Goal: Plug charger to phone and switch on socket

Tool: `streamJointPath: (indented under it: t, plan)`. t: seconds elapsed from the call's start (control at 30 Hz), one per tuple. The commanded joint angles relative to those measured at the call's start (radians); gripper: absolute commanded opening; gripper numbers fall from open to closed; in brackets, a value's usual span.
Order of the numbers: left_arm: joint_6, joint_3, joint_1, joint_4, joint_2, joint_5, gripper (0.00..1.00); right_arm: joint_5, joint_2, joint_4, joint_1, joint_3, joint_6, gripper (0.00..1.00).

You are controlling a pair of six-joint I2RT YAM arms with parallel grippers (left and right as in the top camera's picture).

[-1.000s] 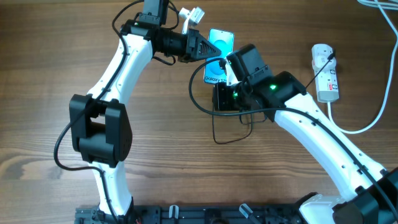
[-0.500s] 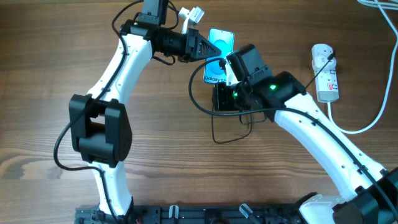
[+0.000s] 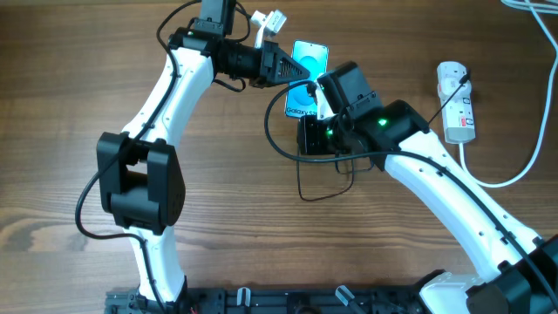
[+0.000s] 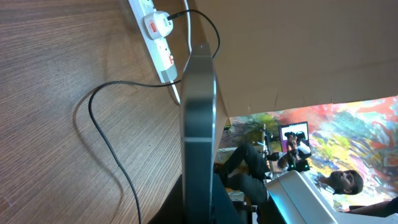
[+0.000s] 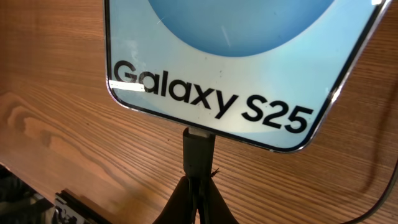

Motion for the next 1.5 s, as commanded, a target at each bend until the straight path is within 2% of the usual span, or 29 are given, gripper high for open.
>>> streamJointPath:
  t: [0.0,0.13,1.0,1.03,1.13,1.37,1.43,1.47]
  plan:
    - [0.029,0.002,-0.001,-0.013,-0.047,0.008,0.04,0.021,0.010,0.016,-0.008,0.017,-0.011,0.04]
    - [0.080,0.002,-0.015,-0.053,-0.047,-0.007,0.04,0.046,0.010,0.023,-0.008,0.020,-0.011,0.04]
    - [0.042,0.002,-0.024,-0.075,-0.047,-0.007,0.04,0.122,0.010,0.059,-0.047,0.089,-0.022,0.04]
    - [0.042,0.002,-0.024,-0.075,-0.047,-0.008,0.04,0.122,0.010,0.054,-0.047,0.090,-0.023,0.09]
    - [0.041,0.002,-0.023,-0.076,-0.047,-0.067,0.04,0.105,0.010,0.033,-0.047,0.090,-0.026,0.33]
    - [-0.103,0.002,-0.023,-0.084,-0.047,-0.392,0.04,0.018,0.009,-0.072,-0.047,0.091,-0.051,0.52]
    - [-0.140,0.002,-0.023,-0.111,-0.046,-0.523,0.04,0.019,0.009,-0.125,-0.047,0.091,-0.048,0.64]
    - [-0.142,0.002,-0.023,-0.130,-0.046,-0.560,0.04,0.019,0.009,-0.146,-0.047,0.090,-0.048,0.74]
